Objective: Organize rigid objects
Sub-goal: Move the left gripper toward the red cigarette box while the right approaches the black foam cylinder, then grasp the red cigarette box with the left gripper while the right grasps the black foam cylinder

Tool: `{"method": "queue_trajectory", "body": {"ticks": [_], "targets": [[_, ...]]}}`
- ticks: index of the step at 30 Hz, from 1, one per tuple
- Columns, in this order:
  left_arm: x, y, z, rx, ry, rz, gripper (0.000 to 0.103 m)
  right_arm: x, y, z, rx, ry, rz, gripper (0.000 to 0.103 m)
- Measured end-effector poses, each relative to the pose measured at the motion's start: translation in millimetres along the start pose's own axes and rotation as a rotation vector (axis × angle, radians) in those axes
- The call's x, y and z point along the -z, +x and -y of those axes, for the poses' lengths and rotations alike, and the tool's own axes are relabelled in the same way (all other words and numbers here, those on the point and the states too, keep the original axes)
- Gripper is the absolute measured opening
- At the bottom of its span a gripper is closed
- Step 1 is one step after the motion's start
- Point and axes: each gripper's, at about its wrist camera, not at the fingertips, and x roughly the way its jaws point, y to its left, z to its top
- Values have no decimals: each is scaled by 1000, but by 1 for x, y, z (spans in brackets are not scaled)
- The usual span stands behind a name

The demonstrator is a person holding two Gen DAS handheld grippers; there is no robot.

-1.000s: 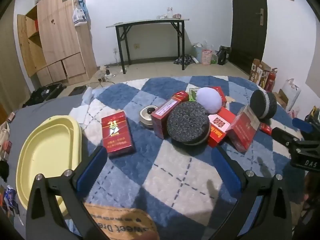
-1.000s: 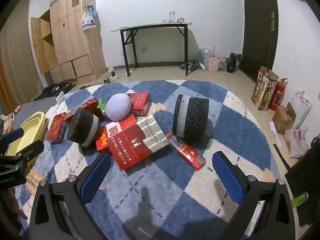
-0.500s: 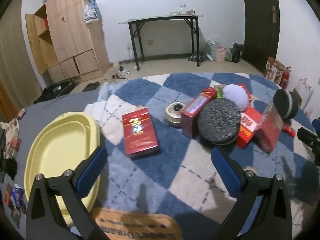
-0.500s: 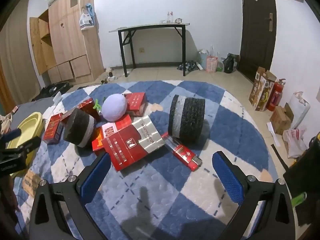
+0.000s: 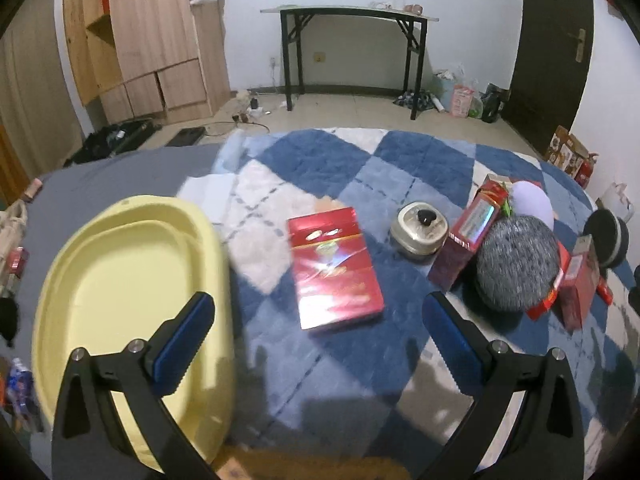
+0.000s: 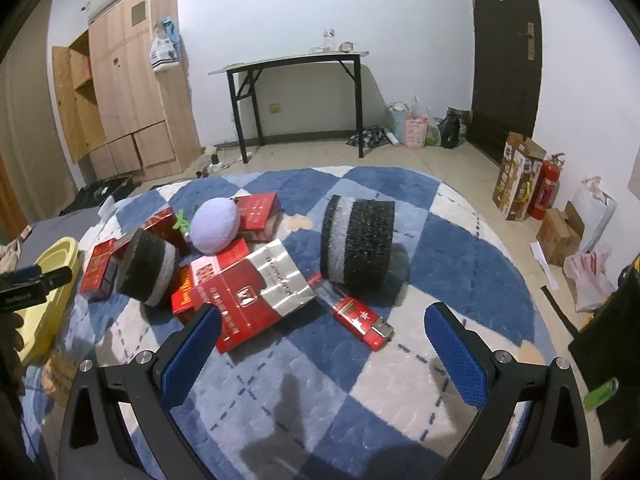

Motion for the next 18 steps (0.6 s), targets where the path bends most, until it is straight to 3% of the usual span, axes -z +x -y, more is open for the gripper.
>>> {"method": "queue_trajectory", "body": {"ticks": [9,18], "targets": [[-10,31,-1,1,-36,6,103,-11,37,32,54,107,36,103],[-7,65,6,11,5,-41,103,-18,79,41,23,145,36,103]]}}
